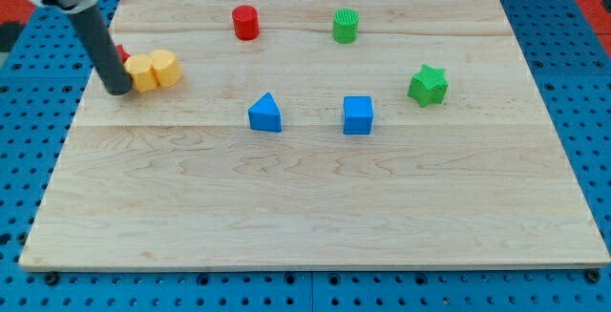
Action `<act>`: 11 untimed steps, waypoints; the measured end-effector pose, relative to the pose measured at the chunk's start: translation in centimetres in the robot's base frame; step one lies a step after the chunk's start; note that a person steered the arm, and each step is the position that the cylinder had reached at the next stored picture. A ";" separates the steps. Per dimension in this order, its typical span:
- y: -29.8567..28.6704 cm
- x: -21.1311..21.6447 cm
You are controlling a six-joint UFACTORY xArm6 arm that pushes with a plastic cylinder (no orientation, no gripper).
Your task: Slide yellow heart to the top left
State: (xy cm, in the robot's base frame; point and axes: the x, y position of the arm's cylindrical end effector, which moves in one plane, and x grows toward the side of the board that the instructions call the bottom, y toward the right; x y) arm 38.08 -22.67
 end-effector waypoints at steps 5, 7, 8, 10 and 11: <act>9.4 -5.8; 9.4 -12.3; 9.2 -14.7; 8.7 -11.5; 7.9 -10.1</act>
State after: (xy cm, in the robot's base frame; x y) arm 27.96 -14.81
